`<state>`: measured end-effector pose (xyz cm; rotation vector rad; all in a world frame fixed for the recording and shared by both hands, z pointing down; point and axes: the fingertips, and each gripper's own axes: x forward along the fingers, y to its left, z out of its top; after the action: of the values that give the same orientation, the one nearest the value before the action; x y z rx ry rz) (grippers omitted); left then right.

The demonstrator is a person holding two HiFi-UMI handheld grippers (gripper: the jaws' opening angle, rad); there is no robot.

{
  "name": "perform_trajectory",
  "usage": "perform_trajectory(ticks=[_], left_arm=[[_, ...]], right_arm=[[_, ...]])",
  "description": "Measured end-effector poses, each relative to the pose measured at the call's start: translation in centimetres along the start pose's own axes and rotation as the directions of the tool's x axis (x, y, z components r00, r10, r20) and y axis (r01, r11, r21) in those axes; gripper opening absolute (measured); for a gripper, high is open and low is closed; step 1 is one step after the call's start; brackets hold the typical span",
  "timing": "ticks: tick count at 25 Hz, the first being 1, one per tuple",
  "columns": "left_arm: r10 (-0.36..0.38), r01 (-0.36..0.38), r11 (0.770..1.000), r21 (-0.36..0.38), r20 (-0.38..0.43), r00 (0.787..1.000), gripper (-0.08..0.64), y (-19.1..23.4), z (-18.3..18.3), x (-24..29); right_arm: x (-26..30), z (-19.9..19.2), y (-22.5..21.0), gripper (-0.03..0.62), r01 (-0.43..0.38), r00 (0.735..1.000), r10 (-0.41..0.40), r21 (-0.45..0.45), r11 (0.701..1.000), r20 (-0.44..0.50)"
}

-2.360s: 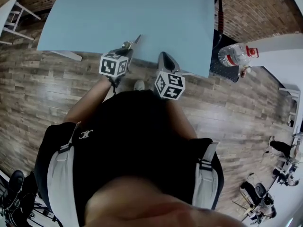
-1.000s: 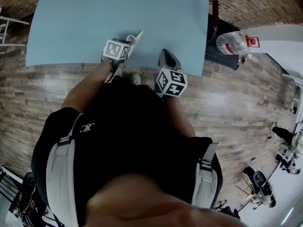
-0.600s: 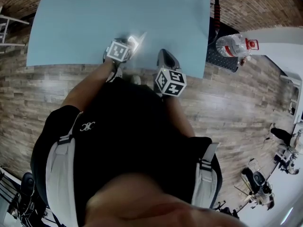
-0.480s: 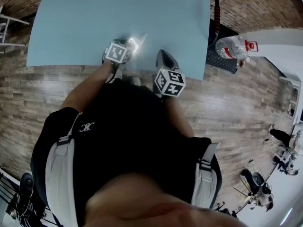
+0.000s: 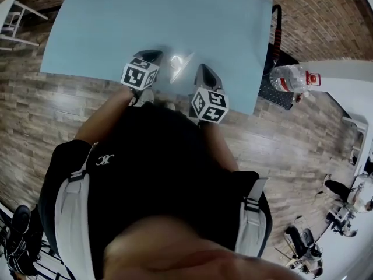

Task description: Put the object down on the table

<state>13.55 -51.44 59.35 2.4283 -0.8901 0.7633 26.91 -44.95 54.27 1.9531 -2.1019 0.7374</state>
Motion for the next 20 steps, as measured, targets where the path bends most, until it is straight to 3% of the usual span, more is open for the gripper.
perform_trajectory(ticks=[6,11,20], left_arm=[[0.004,-0.007,1.0,0.025,0.089,0.996,0.0,0.0,3.3,-2.9],[-0.006,0.008,1.0,-0.016,0.115,0.993,0.0,0.1,4.1,-3.6],[0.004,-0.003,1.0,-0.005,0.131,0.991,0.0,0.5,5.0,-4.1]], right_arm=[[1.2,0.7,1.4,0.012,-0.026,1.0,0.026,-0.04,0.999,0.004],[1.7,0.8,1.9,0.012,-0.039,0.999,0.04,-0.044,0.998,0.003],[2.3,1.1,1.8,0.012,-0.043,0.999,0.044,-0.043,0.998,0.008]])
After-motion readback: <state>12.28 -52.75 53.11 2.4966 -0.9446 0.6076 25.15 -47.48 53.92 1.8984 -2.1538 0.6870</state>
